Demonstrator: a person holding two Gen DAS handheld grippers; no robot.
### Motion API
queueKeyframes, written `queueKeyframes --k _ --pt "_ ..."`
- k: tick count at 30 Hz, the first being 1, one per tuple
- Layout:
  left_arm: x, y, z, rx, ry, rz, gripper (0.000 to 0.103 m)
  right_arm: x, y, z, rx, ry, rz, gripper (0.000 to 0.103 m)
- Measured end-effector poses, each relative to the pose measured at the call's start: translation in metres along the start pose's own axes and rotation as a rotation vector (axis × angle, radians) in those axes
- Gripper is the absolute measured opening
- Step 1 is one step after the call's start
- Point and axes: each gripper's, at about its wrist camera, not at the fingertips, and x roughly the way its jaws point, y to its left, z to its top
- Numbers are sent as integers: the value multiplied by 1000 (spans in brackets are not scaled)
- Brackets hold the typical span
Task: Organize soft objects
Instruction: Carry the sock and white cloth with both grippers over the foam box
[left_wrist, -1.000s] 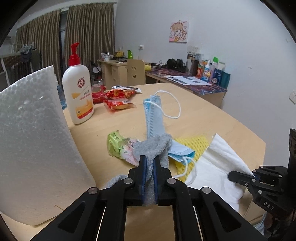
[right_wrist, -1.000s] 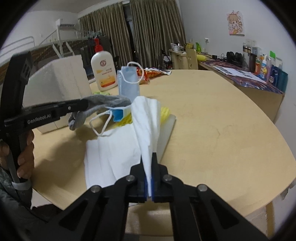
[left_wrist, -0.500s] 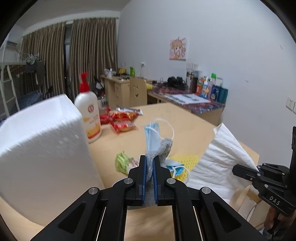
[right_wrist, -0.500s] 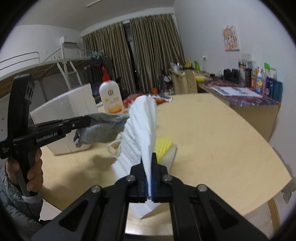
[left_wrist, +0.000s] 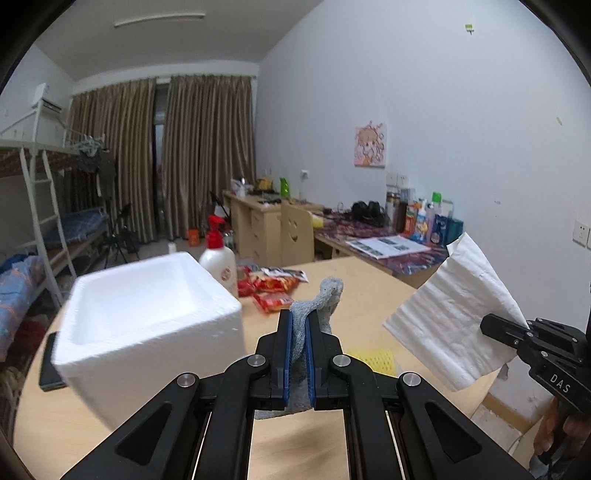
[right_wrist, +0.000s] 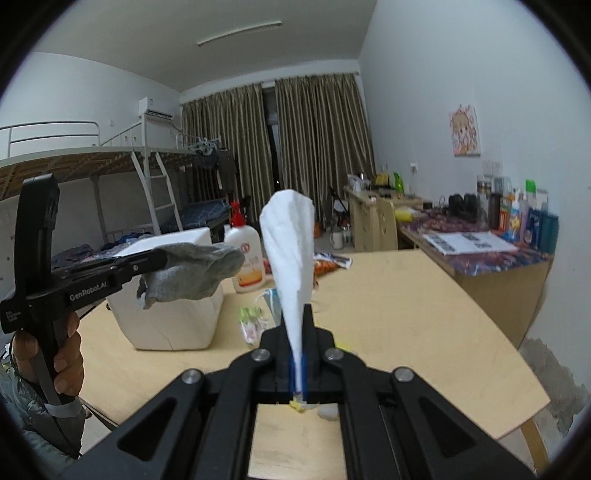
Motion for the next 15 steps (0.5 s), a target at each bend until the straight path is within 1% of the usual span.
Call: queueKeyframes --k 6,15 --pt "-36 7 4 2 -42 52 7 -5 13 6 -24 -26 15 4" --pt "-87 18 0 12 -89 136 7 -15 32 12 -44 -68 72 4"
